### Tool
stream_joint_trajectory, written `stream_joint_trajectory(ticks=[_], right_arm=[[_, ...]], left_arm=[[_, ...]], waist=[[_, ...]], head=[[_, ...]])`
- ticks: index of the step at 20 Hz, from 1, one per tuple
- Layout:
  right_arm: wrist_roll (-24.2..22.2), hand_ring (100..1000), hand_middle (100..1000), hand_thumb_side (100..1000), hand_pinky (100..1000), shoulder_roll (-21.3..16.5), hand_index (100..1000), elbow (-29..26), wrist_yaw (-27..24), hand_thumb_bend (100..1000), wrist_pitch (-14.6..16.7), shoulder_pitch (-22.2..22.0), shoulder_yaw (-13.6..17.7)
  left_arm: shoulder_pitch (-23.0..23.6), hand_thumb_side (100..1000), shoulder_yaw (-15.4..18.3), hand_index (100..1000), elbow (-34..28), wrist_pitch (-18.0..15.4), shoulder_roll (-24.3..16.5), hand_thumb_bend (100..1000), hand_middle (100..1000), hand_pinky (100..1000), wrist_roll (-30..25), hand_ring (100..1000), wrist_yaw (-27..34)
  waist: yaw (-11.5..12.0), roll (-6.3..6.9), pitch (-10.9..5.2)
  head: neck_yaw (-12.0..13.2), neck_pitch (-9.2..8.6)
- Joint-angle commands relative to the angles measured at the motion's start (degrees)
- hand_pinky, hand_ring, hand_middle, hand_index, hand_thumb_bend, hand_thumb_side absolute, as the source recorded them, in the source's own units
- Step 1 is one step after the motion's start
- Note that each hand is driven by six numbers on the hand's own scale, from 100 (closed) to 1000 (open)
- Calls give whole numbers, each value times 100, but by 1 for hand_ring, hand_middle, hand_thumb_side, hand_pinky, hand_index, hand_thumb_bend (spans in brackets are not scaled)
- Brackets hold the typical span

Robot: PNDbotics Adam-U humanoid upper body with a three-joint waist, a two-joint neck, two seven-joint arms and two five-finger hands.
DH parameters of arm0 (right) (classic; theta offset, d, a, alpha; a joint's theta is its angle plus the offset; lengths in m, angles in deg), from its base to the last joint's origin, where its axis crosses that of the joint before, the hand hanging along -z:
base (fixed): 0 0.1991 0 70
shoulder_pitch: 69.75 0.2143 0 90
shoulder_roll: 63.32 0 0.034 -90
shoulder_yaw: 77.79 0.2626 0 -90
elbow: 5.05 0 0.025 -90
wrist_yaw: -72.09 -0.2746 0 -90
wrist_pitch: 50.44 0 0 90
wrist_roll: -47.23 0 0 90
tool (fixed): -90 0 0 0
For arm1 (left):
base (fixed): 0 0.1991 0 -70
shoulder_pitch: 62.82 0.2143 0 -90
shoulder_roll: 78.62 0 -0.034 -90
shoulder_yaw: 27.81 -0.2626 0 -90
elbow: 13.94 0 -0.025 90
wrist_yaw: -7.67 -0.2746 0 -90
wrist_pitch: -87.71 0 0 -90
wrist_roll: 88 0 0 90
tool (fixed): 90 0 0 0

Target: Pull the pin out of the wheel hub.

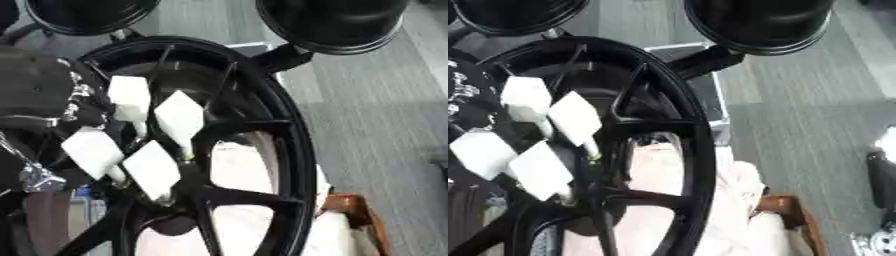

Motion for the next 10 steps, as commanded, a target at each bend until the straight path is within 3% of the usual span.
stream_joint_trajectory(ticks=[1, 5, 10], right_arm=[[4, 760, 633, 330, 809, -39, 791, -70, -20, 100, -6, 26, 43], [4, 760, 633, 332, 809, -26, 790, -70, -27, 100, -10, 19, 51], [4, 760, 633, 332, 809, -5, 791, -70, -30, 100, -18, 8, 60]], left_arm=[[-97, 349, 14, 657, 46, -1354, -55, 191, 463, 697, -1405, 578, 46], [-166, 328, 133, 529, -22, -1018, -4, 100, 371, 625, -1405, 512, 292], [-182, 342, 360, 455, -259, -480, -22, 100, 326, 596, -1405, 485, 712]], waist=[[-3, -15, -96], [9, -20, -102], [23, -29, -103]], head=[[-1, -17], [-13, -18], [-39, -6]])
